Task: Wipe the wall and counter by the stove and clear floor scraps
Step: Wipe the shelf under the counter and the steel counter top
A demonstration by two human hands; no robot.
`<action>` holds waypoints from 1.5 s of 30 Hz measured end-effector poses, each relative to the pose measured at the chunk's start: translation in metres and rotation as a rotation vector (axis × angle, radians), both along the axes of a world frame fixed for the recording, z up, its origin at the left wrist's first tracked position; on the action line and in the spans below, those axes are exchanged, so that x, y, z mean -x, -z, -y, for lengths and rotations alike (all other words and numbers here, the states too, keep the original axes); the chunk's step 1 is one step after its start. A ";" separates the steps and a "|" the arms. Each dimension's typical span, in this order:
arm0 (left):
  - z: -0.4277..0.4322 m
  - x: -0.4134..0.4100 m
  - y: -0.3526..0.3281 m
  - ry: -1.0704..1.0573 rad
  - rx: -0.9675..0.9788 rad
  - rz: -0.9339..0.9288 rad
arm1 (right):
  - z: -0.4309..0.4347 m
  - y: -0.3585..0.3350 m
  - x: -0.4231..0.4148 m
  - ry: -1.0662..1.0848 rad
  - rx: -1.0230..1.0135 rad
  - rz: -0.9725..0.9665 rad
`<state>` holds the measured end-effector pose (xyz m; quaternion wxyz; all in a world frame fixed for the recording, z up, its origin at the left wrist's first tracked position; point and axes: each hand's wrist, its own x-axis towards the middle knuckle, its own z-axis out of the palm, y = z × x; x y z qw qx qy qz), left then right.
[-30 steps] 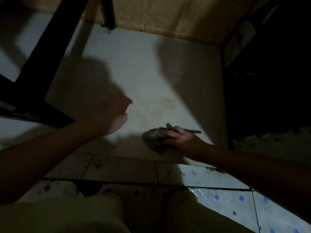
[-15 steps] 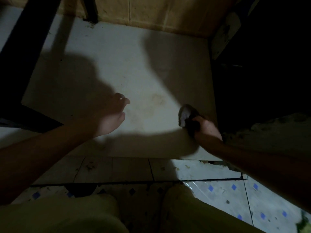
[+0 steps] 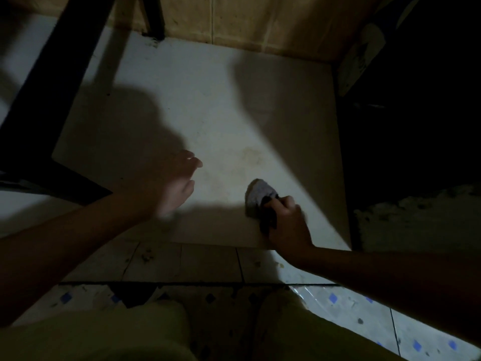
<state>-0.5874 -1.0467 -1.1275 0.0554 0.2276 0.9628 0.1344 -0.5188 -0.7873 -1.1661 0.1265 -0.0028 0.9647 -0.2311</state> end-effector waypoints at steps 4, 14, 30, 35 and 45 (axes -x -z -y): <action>0.014 -0.011 0.000 -0.019 -0.023 0.002 | 0.025 0.003 0.004 -0.213 0.109 0.046; 0.035 -0.018 -0.016 -0.142 -0.037 0.046 | 0.067 0.008 0.016 -0.605 0.051 -0.026; -0.002 0.000 -0.006 0.041 0.006 -0.045 | 0.005 0.006 0.030 -0.268 0.046 -0.076; -0.022 0.009 0.004 0.075 0.028 -0.071 | -0.035 0.001 0.033 -0.009 -0.103 -0.033; -0.001 0.010 0.008 0.040 0.006 -0.116 | -0.043 0.000 0.039 0.218 -0.327 0.087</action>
